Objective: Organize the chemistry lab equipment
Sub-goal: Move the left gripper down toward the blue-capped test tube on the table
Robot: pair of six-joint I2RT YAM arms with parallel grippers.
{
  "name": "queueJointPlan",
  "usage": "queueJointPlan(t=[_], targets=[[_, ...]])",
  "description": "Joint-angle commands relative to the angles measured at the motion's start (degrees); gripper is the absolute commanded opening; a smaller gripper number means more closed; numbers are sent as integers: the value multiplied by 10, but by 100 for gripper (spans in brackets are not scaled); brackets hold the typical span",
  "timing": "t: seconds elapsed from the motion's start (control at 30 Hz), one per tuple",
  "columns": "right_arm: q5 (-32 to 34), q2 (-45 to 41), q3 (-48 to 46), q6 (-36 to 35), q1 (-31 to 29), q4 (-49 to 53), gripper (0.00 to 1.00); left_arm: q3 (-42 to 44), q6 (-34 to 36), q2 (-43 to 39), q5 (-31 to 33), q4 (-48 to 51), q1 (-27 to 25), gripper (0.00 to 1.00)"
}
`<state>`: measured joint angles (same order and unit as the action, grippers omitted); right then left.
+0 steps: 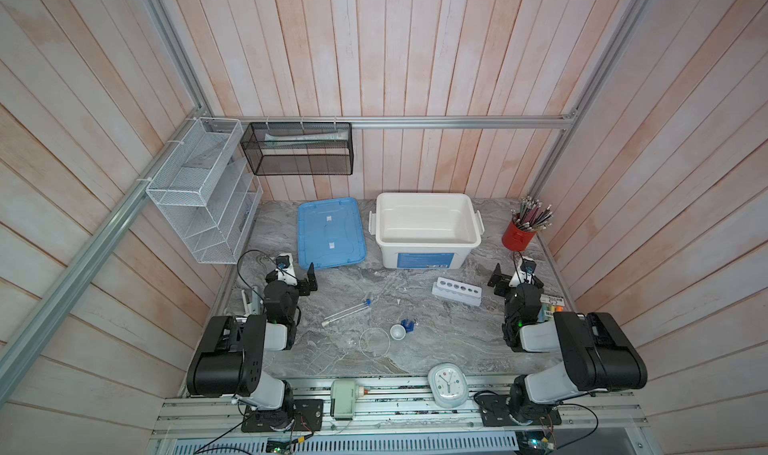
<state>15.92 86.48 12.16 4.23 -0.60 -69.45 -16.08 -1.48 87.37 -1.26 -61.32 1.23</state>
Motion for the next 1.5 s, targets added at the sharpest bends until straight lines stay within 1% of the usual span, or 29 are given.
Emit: queueJointPlan(t=[0.0, 0.23, 0.4, 1.03, 1.13, 1.17, 1.2, 1.27, 1.3, 1.33, 1.37, 1.4, 1.47], targets=[[-7, 8, 9, -5, 2, -15, 99, -11, 8, 9, -3, -9, 2, 100], [-8, 8, 9, -5, 2, -15, 99, -10, 7, 9, -4, -10, 2, 100], [-26, 6, 9, -2, 10, -13, 99, -10, 6, 9, -5, -10, 3, 100], [-26, 6, 9, -2, 10, -12, 99, -11, 3, 9, -14, -9, 7, 99], [-27, 6, 9, -2, 10, -12, 98, -7, 2, 7, -18, -13, 11, 89], [-27, 6, 9, -2, 10, -12, 95, -6, -4, 4, 2, -25, 9, 85], [-26, 6, 9, -3, 10, -13, 93, -8, -13, -18, 25, -4, 9, 84], [-19, -10, 4, -7, 9, -40, 90, -32, -26, -110, 87, 117, 10, 83], [-22, -40, 16, -7, 9, 8, 90, -45, -26, -152, 92, 174, 10, 84], [-22, -74, 37, -5, 10, 87, 89, -60, -26, -196, 92, 224, 9, 83], [-36, -110, 59, -7, 9, 169, 87, -79, -40, -232, 95, 276, 7, 83], [-42, -137, 66, 3, 7, 210, 86, -93, -53, -256, 93, 306, 5, 83], [-23, -201, 70, 27, -9, 266, 85, -127, -65, -292, 78, 365, -3, 82]])
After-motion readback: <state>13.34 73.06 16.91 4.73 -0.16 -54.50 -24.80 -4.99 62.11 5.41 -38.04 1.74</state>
